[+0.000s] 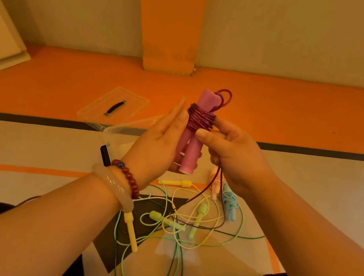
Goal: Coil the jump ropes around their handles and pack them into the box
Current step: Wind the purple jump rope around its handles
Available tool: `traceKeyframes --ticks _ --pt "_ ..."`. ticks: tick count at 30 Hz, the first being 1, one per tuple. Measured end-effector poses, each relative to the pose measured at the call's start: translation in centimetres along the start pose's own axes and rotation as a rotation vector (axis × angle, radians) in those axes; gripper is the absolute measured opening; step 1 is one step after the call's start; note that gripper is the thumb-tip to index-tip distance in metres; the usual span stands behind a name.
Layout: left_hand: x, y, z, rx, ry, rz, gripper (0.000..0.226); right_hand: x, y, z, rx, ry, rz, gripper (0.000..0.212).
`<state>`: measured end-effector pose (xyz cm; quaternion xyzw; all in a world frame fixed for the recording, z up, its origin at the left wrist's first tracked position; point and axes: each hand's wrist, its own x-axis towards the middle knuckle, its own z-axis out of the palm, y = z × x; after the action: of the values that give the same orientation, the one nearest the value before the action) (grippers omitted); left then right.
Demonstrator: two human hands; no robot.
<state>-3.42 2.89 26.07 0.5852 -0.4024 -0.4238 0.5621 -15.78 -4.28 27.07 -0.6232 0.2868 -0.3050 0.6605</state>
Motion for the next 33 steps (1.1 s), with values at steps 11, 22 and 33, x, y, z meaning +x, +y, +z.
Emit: traceKeyframes --ticks 11,22,33 --pt "-0.6 0.5 0.3 -0.030 -0.106 0.028 0.044 -0.2 0.0 0.3 -0.186 0.074 -0.037 0.017" --pt "-0.8 0.4 0.6 -0.219 -0.230 -0.125 0.059 -0.3 -0.2 0.2 -0.068 0.074 -0.042 0.022" --pt "-0.7 0.6 -0.1 -0.281 -0.280 -0.168 0.039 0.2 -1.0 -1.9 -0.290 -0.173 -0.054 0.027"
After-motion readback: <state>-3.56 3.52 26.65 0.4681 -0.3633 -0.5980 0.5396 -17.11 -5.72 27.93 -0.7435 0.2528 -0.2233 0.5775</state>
